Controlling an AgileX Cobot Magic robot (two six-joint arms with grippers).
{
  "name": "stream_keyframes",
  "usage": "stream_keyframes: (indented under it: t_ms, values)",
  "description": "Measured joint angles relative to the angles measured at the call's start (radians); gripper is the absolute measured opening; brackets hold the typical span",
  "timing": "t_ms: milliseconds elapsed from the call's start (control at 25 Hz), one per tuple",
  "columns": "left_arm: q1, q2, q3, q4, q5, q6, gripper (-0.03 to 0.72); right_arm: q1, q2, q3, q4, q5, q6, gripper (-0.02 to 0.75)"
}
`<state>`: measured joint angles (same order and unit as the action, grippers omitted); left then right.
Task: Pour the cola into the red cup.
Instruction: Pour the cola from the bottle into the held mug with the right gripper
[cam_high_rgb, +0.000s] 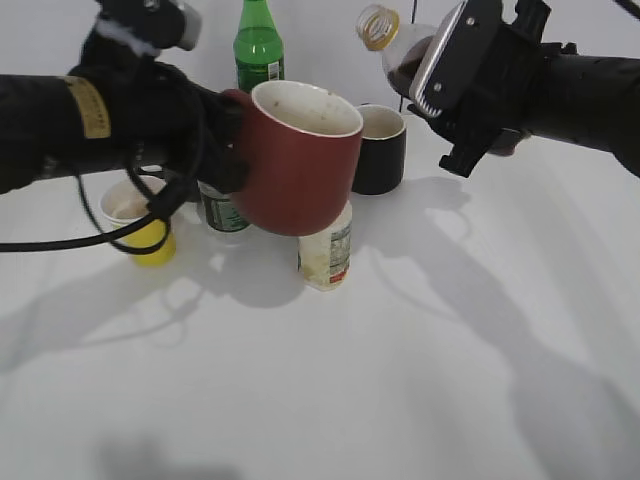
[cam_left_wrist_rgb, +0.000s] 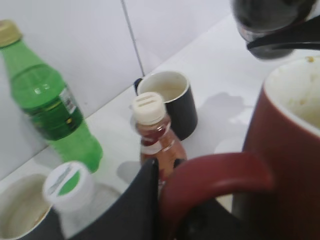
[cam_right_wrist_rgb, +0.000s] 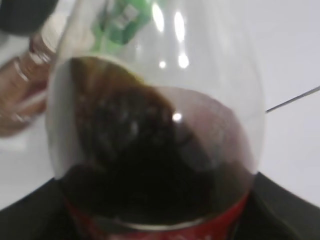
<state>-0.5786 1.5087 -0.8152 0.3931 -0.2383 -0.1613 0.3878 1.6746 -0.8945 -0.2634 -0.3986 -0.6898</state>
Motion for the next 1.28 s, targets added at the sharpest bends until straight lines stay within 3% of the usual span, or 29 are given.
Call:
stream_keyframes:
  t_ms: [440,1280]
  values:
    - [-0.008,0.093,-0.074,-0.003,0.011,0.0,0.057,0.004,0.0,0.0,0.036,-0.089,-0.322,0.474]
    - [-0.008,0.148,-0.138,-0.012,0.004,0.0,0.057,0.004,0.0,0.0,0.04,-0.182,-0.636,0.474]
